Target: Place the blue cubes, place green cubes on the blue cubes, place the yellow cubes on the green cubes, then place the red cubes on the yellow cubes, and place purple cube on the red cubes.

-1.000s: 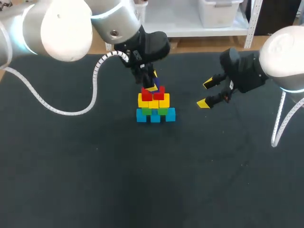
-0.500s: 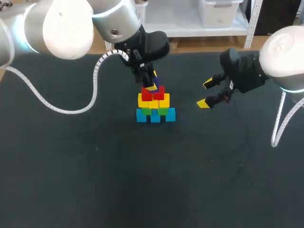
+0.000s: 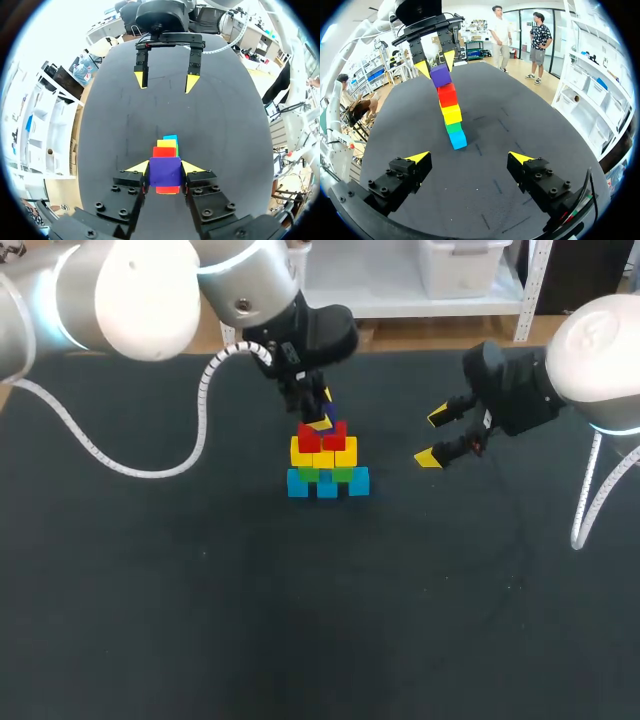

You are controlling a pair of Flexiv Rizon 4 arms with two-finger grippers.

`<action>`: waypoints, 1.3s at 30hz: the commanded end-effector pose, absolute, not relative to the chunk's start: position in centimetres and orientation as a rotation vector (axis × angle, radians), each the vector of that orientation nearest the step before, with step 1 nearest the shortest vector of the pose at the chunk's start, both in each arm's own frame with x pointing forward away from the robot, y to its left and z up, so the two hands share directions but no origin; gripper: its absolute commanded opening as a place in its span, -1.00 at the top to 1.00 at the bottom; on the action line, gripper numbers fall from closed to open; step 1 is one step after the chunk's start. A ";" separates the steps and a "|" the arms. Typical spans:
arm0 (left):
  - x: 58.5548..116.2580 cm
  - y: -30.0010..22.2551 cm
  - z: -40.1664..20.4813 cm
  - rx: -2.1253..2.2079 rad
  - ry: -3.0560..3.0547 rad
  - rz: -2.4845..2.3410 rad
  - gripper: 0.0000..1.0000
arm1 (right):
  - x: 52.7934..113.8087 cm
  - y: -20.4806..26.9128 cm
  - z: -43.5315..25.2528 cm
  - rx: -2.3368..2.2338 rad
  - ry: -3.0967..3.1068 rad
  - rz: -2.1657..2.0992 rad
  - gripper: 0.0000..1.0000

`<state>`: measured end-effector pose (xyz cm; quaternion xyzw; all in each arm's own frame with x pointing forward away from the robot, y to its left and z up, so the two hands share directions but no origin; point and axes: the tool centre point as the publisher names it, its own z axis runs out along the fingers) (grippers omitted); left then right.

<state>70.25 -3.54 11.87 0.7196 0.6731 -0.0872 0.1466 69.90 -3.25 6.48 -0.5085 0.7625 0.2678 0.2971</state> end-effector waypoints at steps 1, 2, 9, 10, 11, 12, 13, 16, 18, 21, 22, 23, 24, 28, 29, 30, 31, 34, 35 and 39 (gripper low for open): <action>70.4 -3.5 11.9 2.078 1.938 -0.257 0.52 | 70.0 -3.3 6.4 -1.352 2.023 0.716 -1.00; 70.4 -3.4 11.9 2.078 1.938 -0.257 0.47 | 70.0 -3.3 6.4 -1.352 2.023 0.716 -1.00; 70.4 -3.4 11.8 2.081 1.937 -0.261 0.07 | 70.0 -3.3 6.4 -1.352 2.023 0.716 -1.00; 70.4 -3.4 11.8 2.081 1.938 -0.262 0.05 | 70.0 -3.3 6.4 -1.352 2.023 0.716 -1.00; 70.4 -3.4 11.8 2.079 1.938 -0.263 0.02 | 70.0 -3.3 6.4 -1.352 2.023 0.716 -1.00; 70.4 -3.4 11.8 2.080 1.938 -0.263 -0.04 | 70.0 -3.3 6.4 -1.352 2.023 0.716 -1.00; 70.4 -3.4 11.8 2.082 1.937 -0.262 -0.22 | 70.0 -3.3 6.4 -1.352 2.023 0.716 -1.00; 70.4 -3.4 11.8 2.081 1.938 -0.266 -0.93 | 70.0 -3.3 6.4 -1.352 2.023 0.716 -1.00; 70.4 -3.3 12.0 2.076 1.941 -0.269 -1.00 | 70.0 -3.3 6.4 -1.352 2.023 0.716 -1.00; 70.2 -3.1 12.7 2.065 1.942 -0.269 -1.00 | 70.0 -3.3 6.4 -1.352 2.023 0.716 -1.00; 70.0 -3.1 13.1 2.067 1.933 -0.268 -1.00 | 70.0 -3.3 6.4 -1.352 2.023 0.716 -1.00; 69.9 -3.1 13.5 2.065 1.920 -0.267 -1.00 | 70.0 -3.3 6.4 -1.352 2.023 0.716 -1.00; 69.7 -3.0 14.0 2.062 1.905 -0.272 -1.00 | 70.0 -3.3 6.4 -1.352 2.023 0.716 -1.00; 68.8 -2.3 16.4 1.977 1.792 -0.303 -1.00 | 70.0 -3.3 6.4 -1.352 2.023 0.716 -1.00; 68.5 -1.9 16.8 1.943 1.776 -0.311 -1.00 | 70.0 -3.3 6.4 -1.352 2.023 0.716 -1.00; 68.2 -1.5 17.2 1.918 1.771 -0.307 -1.00 | 70.0 -3.3 6.4 -1.352 2.023 0.716 -1.00; 67.9 -1.2 17.6 1.914 1.765 -0.300 -1.00 | 70.0 -3.3 6.4 -1.352 2.023 0.716 -1.00; 67.3 0.0 18.3 1.897 1.772 -0.275 -1.00 | 70.0 -3.3 6.4 -1.352 2.023 0.716 -1.00; 67.1 0.2 18.6 1.904 1.767 -0.271 -1.00 | 70.0 -3.3 6.4 -1.352 2.023 0.716 -1.00; 67.1 0.2 18.6 1.904 1.767 -0.271 -1.00 | 70.0 -3.3 6.4 -1.352 2.023 0.716 -1.00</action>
